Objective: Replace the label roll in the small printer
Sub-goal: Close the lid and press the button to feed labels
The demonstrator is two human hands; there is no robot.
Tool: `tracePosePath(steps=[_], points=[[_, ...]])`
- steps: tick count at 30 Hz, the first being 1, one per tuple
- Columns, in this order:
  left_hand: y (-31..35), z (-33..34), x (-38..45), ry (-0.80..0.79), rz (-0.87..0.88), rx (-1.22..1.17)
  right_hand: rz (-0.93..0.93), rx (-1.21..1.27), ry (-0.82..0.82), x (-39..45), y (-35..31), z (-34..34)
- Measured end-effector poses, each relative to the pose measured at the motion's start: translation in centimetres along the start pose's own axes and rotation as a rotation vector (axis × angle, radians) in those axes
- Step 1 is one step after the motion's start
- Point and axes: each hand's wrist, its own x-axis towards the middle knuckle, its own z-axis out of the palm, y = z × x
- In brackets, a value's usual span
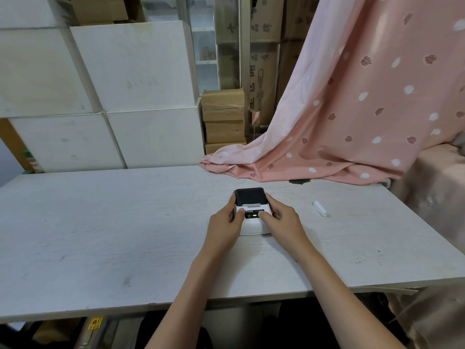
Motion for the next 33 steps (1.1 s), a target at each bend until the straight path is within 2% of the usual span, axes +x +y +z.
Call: tracePosePath(steps=[33], points=[[0.25, -0.09, -0.09, 0.005, -0.004, -0.011, -0.003, 0.001, 0.006, 0.3, 0.56, 0.12]])
